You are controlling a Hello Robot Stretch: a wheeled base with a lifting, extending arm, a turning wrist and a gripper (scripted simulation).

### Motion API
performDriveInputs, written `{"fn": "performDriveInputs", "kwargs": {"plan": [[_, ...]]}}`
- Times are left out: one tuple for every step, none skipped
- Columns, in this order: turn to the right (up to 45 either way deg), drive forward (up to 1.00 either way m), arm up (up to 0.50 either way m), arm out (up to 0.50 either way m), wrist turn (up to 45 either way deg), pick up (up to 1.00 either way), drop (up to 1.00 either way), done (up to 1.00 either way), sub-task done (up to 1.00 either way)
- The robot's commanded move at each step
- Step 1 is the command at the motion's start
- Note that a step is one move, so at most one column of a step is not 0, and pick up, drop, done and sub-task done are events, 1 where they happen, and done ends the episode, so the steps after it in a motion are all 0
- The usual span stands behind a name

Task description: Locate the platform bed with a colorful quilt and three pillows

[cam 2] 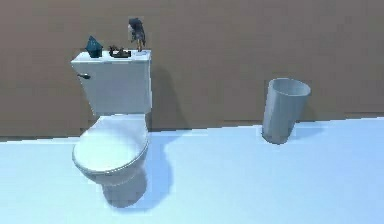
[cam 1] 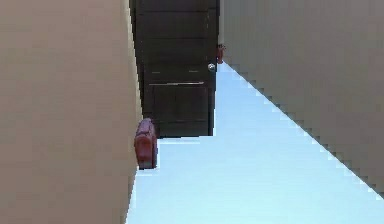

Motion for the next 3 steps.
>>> {"fn": "performDriveInputs", "kwargs": {"plan": [[45.0, 0.00, 0.00, 0.00, 0.0, 0.00, 0.00, 0.00, 0.00], [39.0, 0.00, 0.00, 0.00, 0.0, 0.00, 0.00, 0.00, 0.00], [0.0, 0.10, 0.00, 0.00, 0.0, 0.00, 0.00, 0.00, 0.00]]}}
